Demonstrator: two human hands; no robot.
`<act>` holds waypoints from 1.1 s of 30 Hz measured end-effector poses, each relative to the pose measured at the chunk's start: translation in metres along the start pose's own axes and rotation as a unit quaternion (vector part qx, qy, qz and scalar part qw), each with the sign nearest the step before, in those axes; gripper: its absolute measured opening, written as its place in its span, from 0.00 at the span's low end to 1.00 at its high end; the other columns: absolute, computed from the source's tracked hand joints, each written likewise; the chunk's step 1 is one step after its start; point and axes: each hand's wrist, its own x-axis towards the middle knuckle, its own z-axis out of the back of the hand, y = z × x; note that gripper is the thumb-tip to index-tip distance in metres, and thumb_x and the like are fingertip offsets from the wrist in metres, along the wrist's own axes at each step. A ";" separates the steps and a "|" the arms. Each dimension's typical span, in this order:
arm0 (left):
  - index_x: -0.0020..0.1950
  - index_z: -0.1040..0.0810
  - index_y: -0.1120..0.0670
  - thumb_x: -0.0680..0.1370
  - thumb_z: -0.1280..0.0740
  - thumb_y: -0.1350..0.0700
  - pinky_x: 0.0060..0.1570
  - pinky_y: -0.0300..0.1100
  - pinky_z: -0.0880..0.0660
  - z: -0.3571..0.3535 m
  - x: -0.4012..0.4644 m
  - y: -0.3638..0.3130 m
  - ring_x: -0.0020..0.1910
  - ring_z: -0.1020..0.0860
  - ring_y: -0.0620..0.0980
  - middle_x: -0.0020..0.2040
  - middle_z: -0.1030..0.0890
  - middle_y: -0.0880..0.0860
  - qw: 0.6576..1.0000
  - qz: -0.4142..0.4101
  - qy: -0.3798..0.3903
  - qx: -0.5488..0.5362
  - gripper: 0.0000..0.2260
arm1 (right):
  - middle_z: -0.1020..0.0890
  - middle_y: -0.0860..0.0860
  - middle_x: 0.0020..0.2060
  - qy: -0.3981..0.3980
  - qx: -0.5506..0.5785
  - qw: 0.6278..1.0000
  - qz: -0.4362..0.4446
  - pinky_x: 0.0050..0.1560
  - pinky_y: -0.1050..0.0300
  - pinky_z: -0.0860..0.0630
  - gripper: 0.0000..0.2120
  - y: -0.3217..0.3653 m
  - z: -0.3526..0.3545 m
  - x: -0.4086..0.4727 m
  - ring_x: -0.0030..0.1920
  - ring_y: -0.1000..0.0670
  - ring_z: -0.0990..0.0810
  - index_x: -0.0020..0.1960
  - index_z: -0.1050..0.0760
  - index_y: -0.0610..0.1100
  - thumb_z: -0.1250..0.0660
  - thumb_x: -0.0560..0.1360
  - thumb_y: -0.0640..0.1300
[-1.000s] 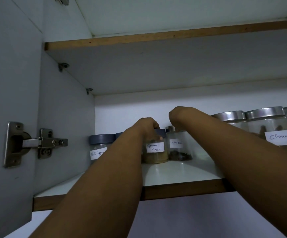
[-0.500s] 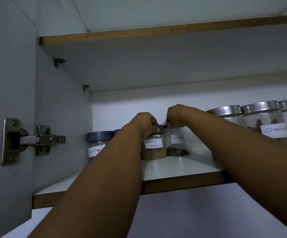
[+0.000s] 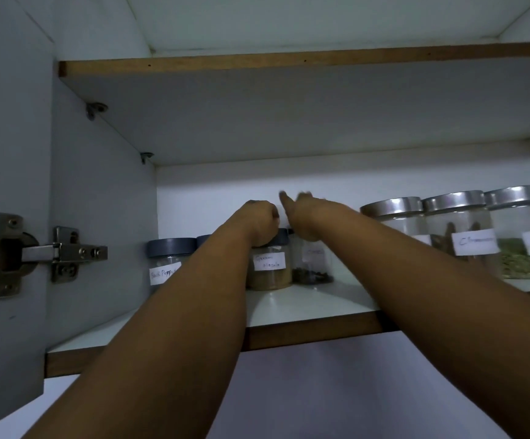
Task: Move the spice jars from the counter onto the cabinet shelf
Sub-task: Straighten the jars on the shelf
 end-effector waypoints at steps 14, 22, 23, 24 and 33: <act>0.38 0.23 0.54 0.78 0.36 0.40 0.54 0.44 0.28 0.034 -0.049 -0.076 0.51 0.22 0.49 0.47 0.18 0.51 0.948 -0.127 -0.197 -0.214 0.19 | 0.28 0.44 0.65 -0.250 0.004 0.968 0.016 0.65 0.49 0.32 0.19 -0.149 0.072 -0.121 0.68 0.43 0.33 0.68 0.28 0.43 0.38 0.78 0.45; 0.56 0.19 0.54 0.77 0.31 0.45 0.51 0.42 0.27 0.041 -0.038 -0.190 0.52 0.22 0.49 0.54 0.17 0.52 0.988 -0.145 -0.024 0.044 0.15 | 0.19 0.49 0.58 -0.092 0.050 0.991 0.078 0.54 0.57 0.26 0.16 -0.202 0.071 -0.142 0.54 0.49 0.21 0.62 0.21 0.45 0.35 0.78 0.51; 0.53 0.18 0.55 0.76 0.30 0.48 0.50 0.42 0.26 0.045 -0.034 -0.197 0.49 0.21 0.49 0.51 0.17 0.53 0.990 -0.129 -0.009 0.064 0.12 | 0.18 0.49 0.57 -0.084 0.026 0.992 0.090 0.56 0.55 0.25 0.15 -0.201 0.066 -0.140 0.55 0.49 0.21 0.62 0.21 0.45 0.35 0.78 0.49; 0.52 0.17 0.55 0.76 0.29 0.51 0.51 0.43 0.25 0.048 -0.030 -0.202 0.48 0.21 0.50 0.50 0.16 0.53 0.990 -0.114 -0.001 0.079 0.10 | 0.18 0.48 0.57 -0.084 -0.003 0.991 0.100 0.58 0.54 0.24 0.14 -0.200 0.060 -0.136 0.55 0.48 0.21 0.61 0.20 0.44 0.35 0.79 0.47; 0.53 0.15 0.52 0.72 0.25 0.58 0.52 0.38 0.28 0.036 0.003 -0.204 0.49 0.21 0.46 0.50 0.16 0.48 0.995 -0.032 0.074 0.060 0.10 | 0.22 0.44 0.57 -0.056 -0.069 0.992 0.094 0.46 0.56 0.30 0.12 -0.192 0.027 -0.079 0.57 0.45 0.23 0.60 0.25 0.40 0.38 0.78 0.38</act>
